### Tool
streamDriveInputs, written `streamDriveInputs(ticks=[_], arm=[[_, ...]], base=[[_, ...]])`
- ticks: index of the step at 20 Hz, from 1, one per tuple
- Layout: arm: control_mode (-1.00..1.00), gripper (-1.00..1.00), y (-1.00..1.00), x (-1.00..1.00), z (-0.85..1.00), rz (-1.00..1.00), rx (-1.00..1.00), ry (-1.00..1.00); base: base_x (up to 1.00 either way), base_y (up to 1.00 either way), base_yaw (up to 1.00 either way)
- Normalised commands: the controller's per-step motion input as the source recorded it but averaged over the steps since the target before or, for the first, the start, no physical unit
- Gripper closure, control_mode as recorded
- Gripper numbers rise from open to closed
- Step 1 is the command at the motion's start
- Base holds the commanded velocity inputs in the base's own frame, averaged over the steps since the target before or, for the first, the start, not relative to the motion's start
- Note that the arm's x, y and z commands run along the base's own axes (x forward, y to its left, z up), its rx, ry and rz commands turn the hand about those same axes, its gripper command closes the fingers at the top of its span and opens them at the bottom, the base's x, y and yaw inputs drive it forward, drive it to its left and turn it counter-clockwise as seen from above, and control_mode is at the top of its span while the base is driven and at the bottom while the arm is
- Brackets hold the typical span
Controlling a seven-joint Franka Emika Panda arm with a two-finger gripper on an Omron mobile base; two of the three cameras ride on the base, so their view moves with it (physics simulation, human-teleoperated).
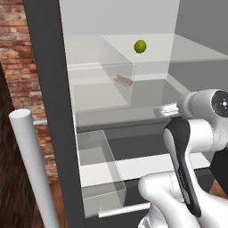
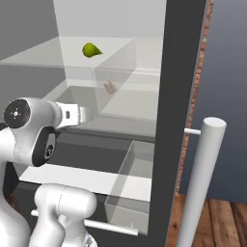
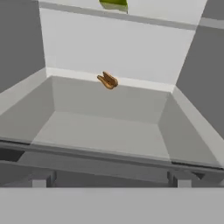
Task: Pick up the banana and pear from the fridge and place one fruit on each plate on the dining counter.
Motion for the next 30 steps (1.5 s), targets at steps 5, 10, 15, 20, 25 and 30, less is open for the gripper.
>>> streamDriveInputs(ticks=[5, 10, 15, 20, 25, 30], arm=[[-1.00, -1.00, 0.00, 0.00, 0.83, 0.00, 0.02, -0.32], [-1.00, -1.00, -0.01, 0.00, 0.87, 0.00, 0.01, -0.08], [-1.00, -1.00, -0.12, 0.00, 0.97, 0.00, 0.00, 0.04], [-1.00, -1.00, -0.03, 0.00, 0.41, -0.01, 0.00, 0.06], [-1.00, -1.00, 0.00, 0.01, 0.00, -0.04, 0.10, -0.01], [-1.00, -1.00, 0.17, 0.24, 0.00, -0.11, 0.05, 0.01]], base=[[0.00, 0.00, 0.00], [0.00, 0.00, 0.00], [0.00, 0.00, 0.00], [0.00, 0.00, 0.00], [0.00, 0.00, 0.00], [0.00, 0.00, 0.00]])
